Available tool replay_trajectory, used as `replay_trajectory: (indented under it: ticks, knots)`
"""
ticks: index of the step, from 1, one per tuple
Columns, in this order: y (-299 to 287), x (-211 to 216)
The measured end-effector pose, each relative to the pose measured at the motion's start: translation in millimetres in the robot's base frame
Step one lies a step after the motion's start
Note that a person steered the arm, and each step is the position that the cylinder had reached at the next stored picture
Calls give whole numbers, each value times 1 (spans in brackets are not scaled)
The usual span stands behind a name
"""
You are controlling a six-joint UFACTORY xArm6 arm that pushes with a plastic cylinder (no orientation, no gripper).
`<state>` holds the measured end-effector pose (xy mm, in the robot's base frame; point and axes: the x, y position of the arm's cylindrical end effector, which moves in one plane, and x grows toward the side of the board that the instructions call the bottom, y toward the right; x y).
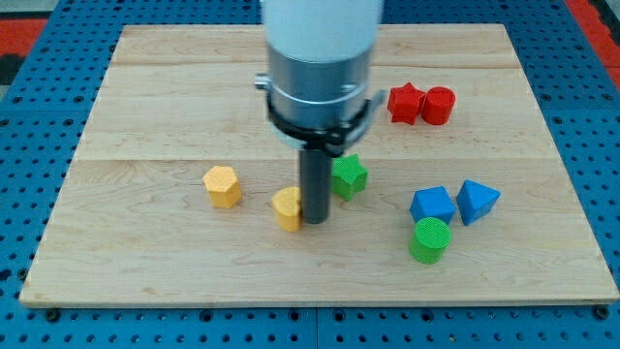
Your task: Push the green cylinder closer to green star
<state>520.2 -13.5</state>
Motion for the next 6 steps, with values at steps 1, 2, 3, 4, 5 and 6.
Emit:
replay_trajectory:
  ticks: [1,2,3,4,5,6]
  knots:
    - [-48,-8]
    - [-67,-11]
    - [-41,25]
    - [-3,81]
    - [46,99]
    - [121,99]
